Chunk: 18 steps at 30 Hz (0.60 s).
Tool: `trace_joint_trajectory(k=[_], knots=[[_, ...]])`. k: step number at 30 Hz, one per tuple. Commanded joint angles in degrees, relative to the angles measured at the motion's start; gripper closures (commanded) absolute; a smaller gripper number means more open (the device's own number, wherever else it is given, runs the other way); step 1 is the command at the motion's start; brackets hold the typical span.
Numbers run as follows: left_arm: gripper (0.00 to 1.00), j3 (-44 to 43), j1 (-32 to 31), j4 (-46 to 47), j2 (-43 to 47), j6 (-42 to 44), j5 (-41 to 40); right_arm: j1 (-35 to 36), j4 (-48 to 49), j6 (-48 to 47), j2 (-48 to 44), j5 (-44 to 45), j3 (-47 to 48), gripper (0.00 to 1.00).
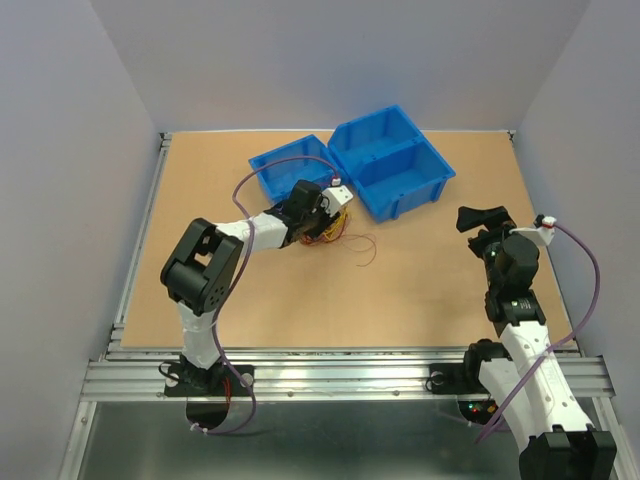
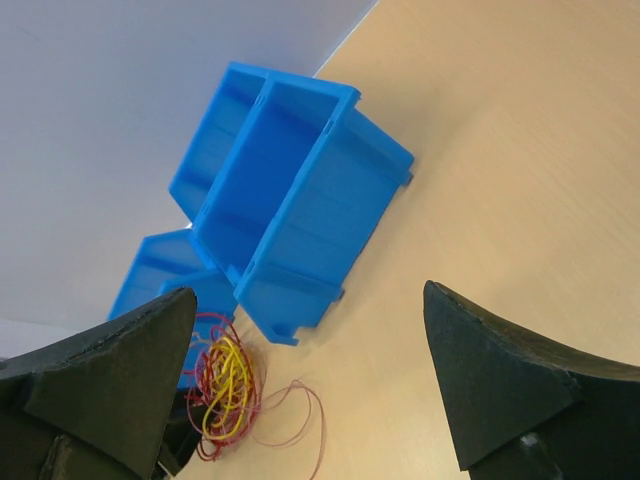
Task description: Untangle the cables
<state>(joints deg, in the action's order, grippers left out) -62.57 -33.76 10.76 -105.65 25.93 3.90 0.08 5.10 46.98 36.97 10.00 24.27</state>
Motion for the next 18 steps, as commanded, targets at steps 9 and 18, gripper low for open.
trace_joint_trajectory(k=[9, 18], knots=[[1.0, 0.07, -0.61, -4.77, 7.19, 2.97, 14.41, 0.19, 4.47, -8.73, 4.94, -16.83, 2.89, 0.01], [1.0, 1.74, -1.92, -10.67, 11.51, 8.6, 27.46, 2.37, 19.15, -12.07, 16.54, -40.23, 2.44, 0.13]])
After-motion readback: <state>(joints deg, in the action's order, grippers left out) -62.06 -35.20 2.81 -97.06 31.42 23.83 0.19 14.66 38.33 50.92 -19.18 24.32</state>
